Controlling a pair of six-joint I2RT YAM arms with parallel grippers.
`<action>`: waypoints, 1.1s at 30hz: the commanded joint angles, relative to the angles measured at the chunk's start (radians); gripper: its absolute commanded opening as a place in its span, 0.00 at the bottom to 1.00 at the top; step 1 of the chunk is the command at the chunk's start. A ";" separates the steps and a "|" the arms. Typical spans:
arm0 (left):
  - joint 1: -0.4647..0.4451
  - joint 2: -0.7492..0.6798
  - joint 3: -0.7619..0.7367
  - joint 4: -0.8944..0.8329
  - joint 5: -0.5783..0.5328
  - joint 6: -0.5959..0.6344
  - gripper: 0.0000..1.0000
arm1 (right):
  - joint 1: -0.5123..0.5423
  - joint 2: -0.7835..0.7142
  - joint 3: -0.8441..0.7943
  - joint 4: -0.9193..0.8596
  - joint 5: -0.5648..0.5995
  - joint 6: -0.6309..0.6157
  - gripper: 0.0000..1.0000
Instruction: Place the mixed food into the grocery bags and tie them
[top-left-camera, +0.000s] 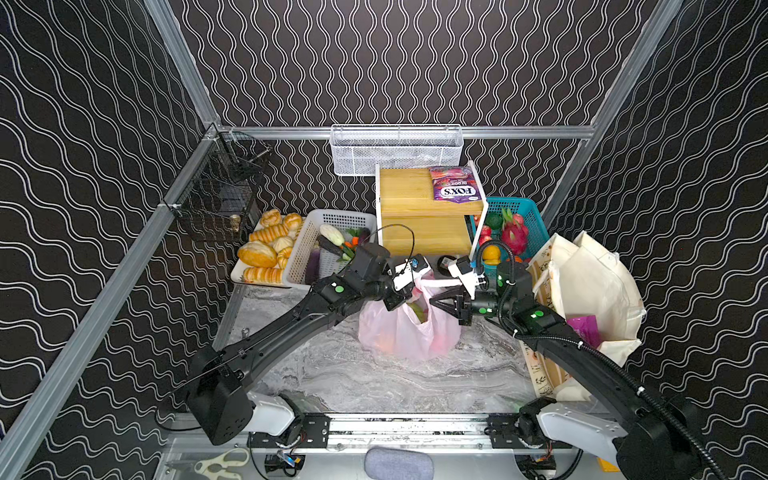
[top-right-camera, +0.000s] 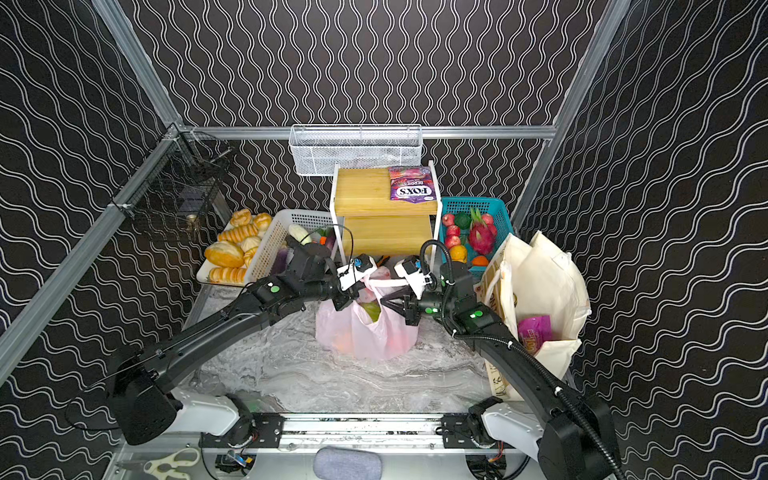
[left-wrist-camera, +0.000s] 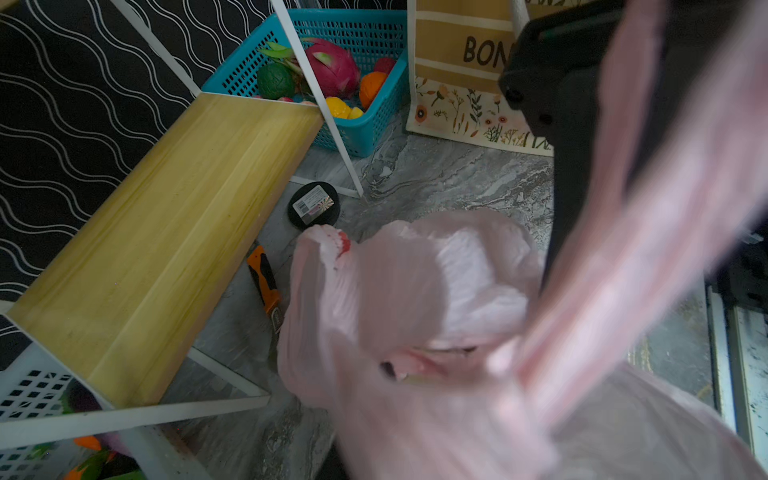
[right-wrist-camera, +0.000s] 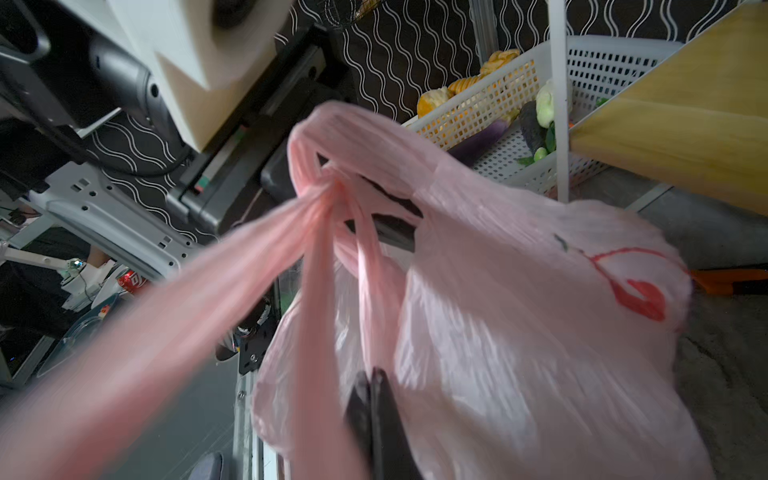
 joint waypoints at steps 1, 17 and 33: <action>0.000 -0.019 -0.023 0.124 -0.041 -0.026 0.00 | 0.005 -0.007 -0.019 0.063 -0.076 0.029 0.01; 0.001 -0.122 -0.269 0.502 0.050 0.095 0.00 | -0.008 -0.137 0.073 -0.112 0.091 -0.101 0.27; 0.001 -0.095 -0.267 0.511 0.056 0.114 0.00 | -0.113 0.222 0.308 0.027 0.013 0.130 0.35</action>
